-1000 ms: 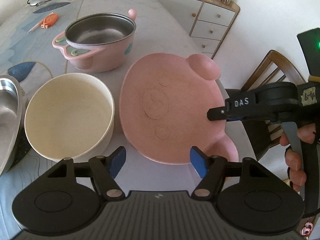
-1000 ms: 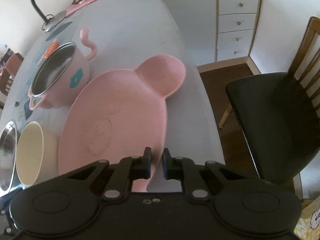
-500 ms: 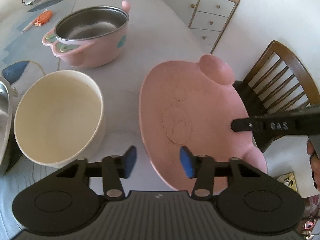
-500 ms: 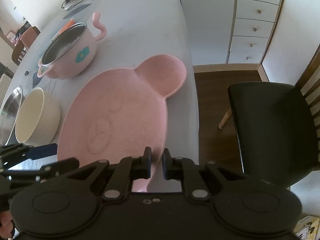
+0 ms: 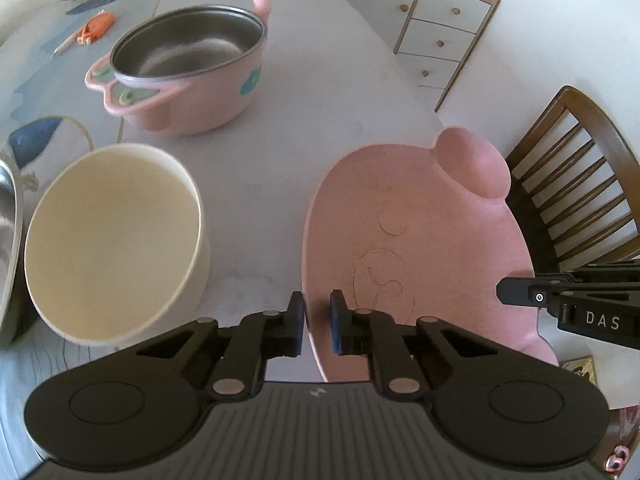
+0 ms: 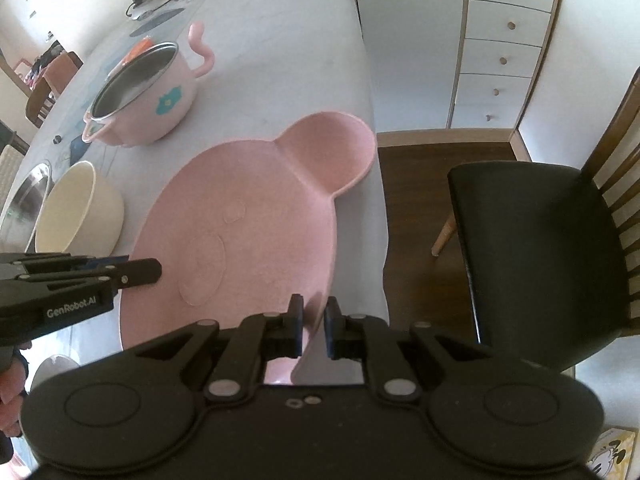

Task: Organize plates and bowls
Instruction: 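Lift the pink plate with both tools and carry it onto the white plates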

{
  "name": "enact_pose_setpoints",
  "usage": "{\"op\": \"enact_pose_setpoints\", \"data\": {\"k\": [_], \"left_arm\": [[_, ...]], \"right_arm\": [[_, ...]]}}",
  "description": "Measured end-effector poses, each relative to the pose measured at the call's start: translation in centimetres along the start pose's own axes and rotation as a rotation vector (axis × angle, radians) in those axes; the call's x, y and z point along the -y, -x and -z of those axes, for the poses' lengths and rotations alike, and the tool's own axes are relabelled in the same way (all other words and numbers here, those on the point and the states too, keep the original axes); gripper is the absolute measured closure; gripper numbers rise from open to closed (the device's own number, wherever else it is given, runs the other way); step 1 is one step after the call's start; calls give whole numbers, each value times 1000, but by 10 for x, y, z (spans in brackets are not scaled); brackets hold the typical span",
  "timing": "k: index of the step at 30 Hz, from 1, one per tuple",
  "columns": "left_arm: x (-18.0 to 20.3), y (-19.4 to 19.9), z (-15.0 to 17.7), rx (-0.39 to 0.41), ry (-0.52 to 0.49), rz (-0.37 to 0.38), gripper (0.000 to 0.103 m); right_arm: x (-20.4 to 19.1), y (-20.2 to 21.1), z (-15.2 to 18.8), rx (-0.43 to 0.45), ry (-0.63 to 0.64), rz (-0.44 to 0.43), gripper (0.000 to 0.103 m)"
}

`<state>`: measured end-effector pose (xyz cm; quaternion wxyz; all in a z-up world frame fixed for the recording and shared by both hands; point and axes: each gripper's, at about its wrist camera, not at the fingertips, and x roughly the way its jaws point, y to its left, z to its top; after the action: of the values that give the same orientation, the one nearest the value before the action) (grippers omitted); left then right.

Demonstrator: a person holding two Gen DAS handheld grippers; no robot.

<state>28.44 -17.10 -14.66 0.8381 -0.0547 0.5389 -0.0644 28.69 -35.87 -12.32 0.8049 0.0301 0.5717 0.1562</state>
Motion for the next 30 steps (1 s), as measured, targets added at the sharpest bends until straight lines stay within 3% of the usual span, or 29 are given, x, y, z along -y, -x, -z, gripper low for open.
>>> {"op": "enact_pose_setpoints", "data": {"k": [13, 30], "left_arm": [[14, 60, 28, 38, 62, -16, 91], [-3, 139, 116, 92, 258, -130, 91]], "right_arm": [[-6, 54, 20, 28, 37, -48, 93], [-63, 93, 65, 16, 235, -152, 94]]}}
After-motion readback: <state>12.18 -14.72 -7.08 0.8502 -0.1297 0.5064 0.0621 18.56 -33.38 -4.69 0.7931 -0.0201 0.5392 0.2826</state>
